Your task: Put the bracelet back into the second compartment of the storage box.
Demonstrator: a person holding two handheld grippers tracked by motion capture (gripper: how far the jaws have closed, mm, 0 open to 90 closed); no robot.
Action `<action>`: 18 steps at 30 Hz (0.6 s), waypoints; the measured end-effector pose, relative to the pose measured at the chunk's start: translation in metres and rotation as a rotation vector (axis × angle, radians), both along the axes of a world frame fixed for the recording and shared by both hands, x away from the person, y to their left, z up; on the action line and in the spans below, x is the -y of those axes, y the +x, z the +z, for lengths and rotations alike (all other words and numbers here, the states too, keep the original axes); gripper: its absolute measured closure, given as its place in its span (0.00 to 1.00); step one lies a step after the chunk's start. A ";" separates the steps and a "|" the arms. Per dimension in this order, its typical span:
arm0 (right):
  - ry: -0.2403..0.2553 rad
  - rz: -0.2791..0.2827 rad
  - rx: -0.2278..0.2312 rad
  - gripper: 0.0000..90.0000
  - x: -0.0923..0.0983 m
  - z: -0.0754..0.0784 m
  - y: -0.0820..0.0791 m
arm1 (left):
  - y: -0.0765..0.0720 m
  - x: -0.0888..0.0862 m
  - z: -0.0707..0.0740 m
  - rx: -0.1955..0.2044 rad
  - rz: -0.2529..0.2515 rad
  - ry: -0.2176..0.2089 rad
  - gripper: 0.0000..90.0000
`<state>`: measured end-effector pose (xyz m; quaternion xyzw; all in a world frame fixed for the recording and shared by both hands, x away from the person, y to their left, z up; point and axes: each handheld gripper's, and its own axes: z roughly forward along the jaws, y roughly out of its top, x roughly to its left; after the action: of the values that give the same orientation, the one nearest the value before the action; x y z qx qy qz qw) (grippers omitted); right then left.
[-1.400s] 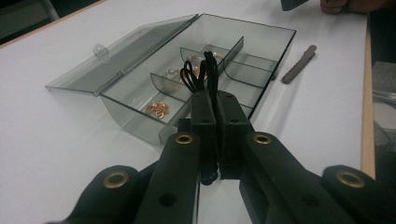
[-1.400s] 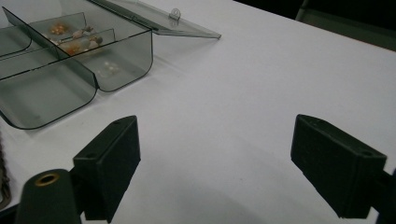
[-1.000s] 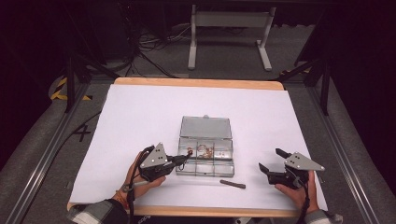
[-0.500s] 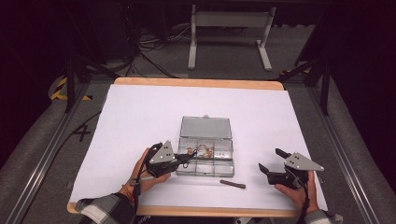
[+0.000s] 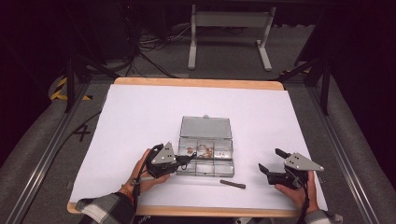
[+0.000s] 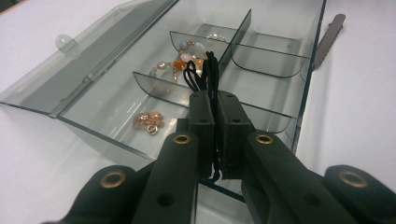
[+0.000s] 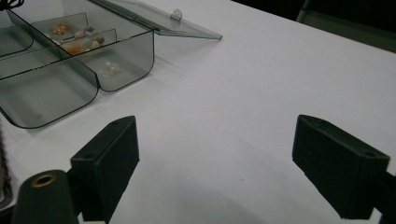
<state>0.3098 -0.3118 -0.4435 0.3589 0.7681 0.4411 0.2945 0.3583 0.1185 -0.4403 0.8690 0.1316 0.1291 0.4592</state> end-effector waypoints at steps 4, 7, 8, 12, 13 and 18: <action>-0.001 -0.001 -0.003 0.17 0.000 0.000 0.000 | 0.001 0.001 -0.001 -0.005 -0.010 0.007 0.96; -0.004 0.003 -0.001 0.17 0.000 0.000 0.000 | 0.000 0.002 -0.003 -0.014 -0.023 0.018 0.95; -0.004 0.002 -0.002 0.17 0.000 0.000 0.000 | 0.000 0.002 -0.003 -0.015 -0.021 0.023 0.95; -0.005 0.004 -0.004 0.17 -0.001 0.000 0.000 | -0.001 0.001 -0.003 -0.010 -0.015 0.016 0.94; -0.006 0.003 -0.004 0.17 -0.001 0.000 0.000 | -0.001 0.000 -0.003 -0.012 -0.011 0.011 0.93; -0.005 0.005 -0.005 0.17 -0.001 0.000 0.000 | -0.001 0.000 -0.003 -0.012 -0.006 0.003 0.91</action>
<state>0.3102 -0.3112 -0.4435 0.3574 0.7709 0.4387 0.2923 0.3578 0.1186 -0.4432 0.8708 0.1317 0.1228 0.4574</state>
